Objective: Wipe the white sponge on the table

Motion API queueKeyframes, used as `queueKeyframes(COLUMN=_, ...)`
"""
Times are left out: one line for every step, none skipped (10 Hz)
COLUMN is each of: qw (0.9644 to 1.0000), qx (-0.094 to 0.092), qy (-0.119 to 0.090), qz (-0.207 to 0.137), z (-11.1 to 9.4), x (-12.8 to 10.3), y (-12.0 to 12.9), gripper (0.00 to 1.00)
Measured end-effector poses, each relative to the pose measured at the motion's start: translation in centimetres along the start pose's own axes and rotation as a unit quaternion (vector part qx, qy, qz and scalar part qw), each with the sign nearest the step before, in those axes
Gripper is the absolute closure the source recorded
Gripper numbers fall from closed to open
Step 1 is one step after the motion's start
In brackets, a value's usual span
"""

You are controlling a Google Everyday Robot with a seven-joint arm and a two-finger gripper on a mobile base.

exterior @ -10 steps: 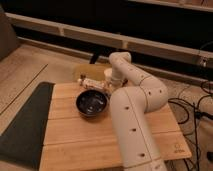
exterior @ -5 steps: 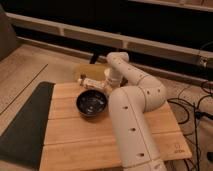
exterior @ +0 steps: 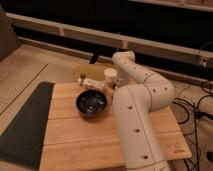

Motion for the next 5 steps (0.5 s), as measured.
queueKeyframes(qw=1.0000, qx=0.002, qy=-0.003, qz=0.005, z=-0.1, x=-0.1, y=-0.4, gripper=1.00)
queueKeyframes(qw=1.0000, qx=0.005, qy=-0.006, qz=0.006, z=-0.2, x=-0.5, y=-0.5, gripper=1.00)
queueKeyframes(qw=0.9999, qx=0.006, qy=-0.009, qz=0.005, z=-0.4, x=-0.9, y=-0.4, gripper=1.00)
queueKeyframes(qw=0.9999, qx=0.008, qy=-0.013, qz=0.000, z=-0.6, x=-1.4, y=-0.2, gripper=1.00)
queueKeyframes(qw=0.9998, qx=0.010, qy=-0.017, qz=-0.009, z=-0.8, x=-2.1, y=0.2, gripper=1.00)
